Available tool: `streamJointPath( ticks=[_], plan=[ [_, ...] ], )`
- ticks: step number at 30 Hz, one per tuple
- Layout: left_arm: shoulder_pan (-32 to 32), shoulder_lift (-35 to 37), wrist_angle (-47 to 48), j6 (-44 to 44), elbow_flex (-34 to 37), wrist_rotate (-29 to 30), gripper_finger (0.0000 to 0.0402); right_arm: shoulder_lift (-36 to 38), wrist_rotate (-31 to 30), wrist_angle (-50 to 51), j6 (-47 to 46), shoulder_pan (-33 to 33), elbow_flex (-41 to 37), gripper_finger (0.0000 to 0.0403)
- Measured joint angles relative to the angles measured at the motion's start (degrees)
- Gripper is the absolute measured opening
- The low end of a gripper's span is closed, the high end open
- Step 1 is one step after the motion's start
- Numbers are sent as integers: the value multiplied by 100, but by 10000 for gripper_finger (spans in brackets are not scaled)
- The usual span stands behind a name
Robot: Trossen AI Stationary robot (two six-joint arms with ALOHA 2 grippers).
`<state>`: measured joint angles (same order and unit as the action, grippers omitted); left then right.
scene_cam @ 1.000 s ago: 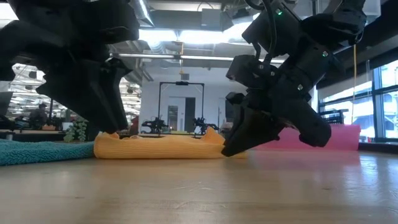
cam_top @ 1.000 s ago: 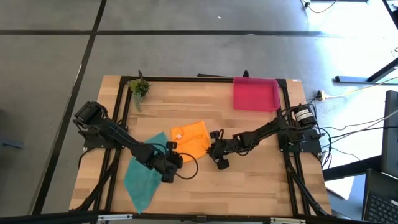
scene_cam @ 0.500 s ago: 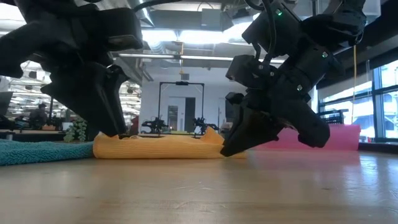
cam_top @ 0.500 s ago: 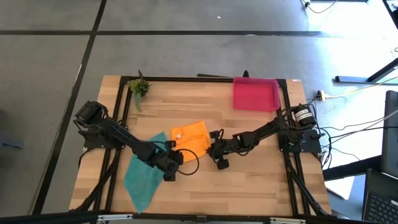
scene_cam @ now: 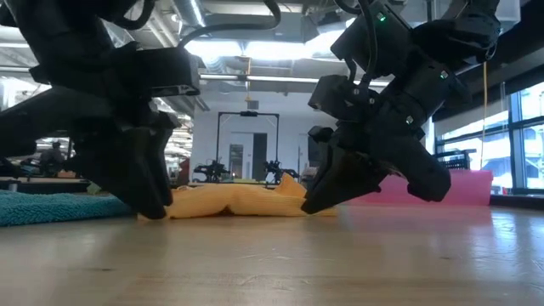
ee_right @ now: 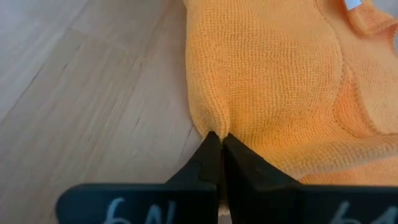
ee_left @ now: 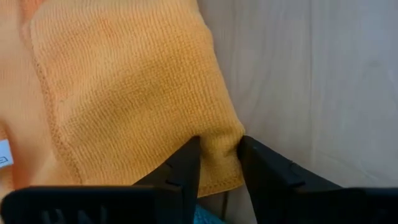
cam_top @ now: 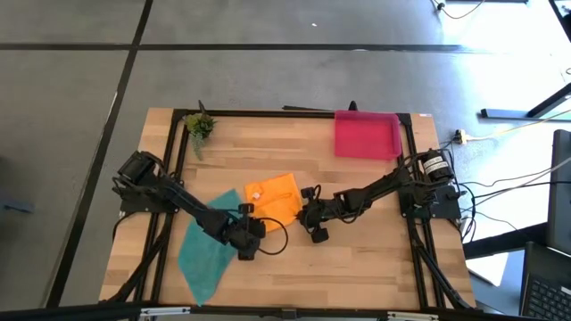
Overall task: Roll microfiber towels into tight, uniform cylinder then place into a basket
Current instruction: Roll the folded orange microfiber towel
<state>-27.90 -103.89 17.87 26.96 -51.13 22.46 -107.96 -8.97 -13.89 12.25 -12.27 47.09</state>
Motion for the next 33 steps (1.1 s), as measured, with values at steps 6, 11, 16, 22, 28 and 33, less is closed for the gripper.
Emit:
streamJointPath(
  ticks=[6, 11, 16, 22, 28, 33],
  plan=[
    [-19, -7, 45, -9, 0, -52, 19, 0, 0, 2, 1, 0, 0, 10],
    [-5, 46, 132, 88, -50, -155, 4, 2, 0, 2, 0, 0, 0, 9],
    [34, 214, 793, 102, -373, -365, 1, 2, 6, -6, -2, 0, 4, 6],
    [256, 343, 1771, 579, -948, -485, 0, 0, 19, -4, -3, 0, 7, 6],
    [591, 347, 1964, 560, -1262, -622, 0, 2, 129, -2, -22, 4, 7, 6],
    [950, 356, 1939, 561, -1325, -1058, 0, 2, 133, -2, -22, 4, 7, 6]
  ],
)
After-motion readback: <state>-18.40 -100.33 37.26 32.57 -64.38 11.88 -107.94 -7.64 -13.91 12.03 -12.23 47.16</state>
